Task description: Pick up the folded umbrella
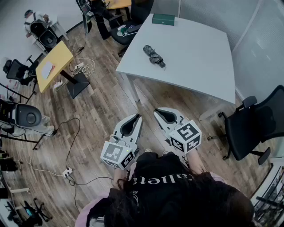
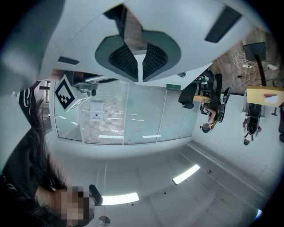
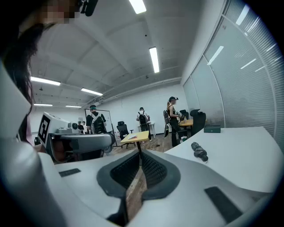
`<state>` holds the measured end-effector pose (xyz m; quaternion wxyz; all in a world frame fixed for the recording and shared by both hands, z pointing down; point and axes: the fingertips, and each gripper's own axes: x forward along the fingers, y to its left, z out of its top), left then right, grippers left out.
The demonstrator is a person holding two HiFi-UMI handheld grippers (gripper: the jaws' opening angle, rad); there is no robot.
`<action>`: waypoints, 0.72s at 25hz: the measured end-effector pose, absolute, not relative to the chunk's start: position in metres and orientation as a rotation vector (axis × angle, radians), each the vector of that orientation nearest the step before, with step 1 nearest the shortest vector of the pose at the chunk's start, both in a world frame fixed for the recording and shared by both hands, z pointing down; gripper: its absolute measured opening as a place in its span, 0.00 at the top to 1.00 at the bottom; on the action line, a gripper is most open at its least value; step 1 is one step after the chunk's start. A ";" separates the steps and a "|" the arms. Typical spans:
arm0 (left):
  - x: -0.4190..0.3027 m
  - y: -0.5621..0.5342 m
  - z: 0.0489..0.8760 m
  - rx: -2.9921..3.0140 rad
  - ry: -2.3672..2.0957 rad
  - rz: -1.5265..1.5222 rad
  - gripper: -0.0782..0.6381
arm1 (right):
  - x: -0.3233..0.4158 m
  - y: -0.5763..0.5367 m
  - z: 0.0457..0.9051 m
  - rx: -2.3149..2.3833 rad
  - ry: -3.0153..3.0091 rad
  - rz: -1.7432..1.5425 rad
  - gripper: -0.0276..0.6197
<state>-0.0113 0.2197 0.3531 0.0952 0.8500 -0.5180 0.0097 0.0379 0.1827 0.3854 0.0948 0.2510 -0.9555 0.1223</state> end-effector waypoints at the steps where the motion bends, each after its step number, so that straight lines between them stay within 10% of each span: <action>1: -0.014 0.221 0.354 2.520 -1.535 0.028 0.83 | 0.035 0.184 0.386 0.743 -2.833 0.362 0.91; 18: -0.065 0.239 0.371 2.529 -1.462 0.023 0.83 | -0.009 0.206 0.396 0.812 -2.816 0.396 0.91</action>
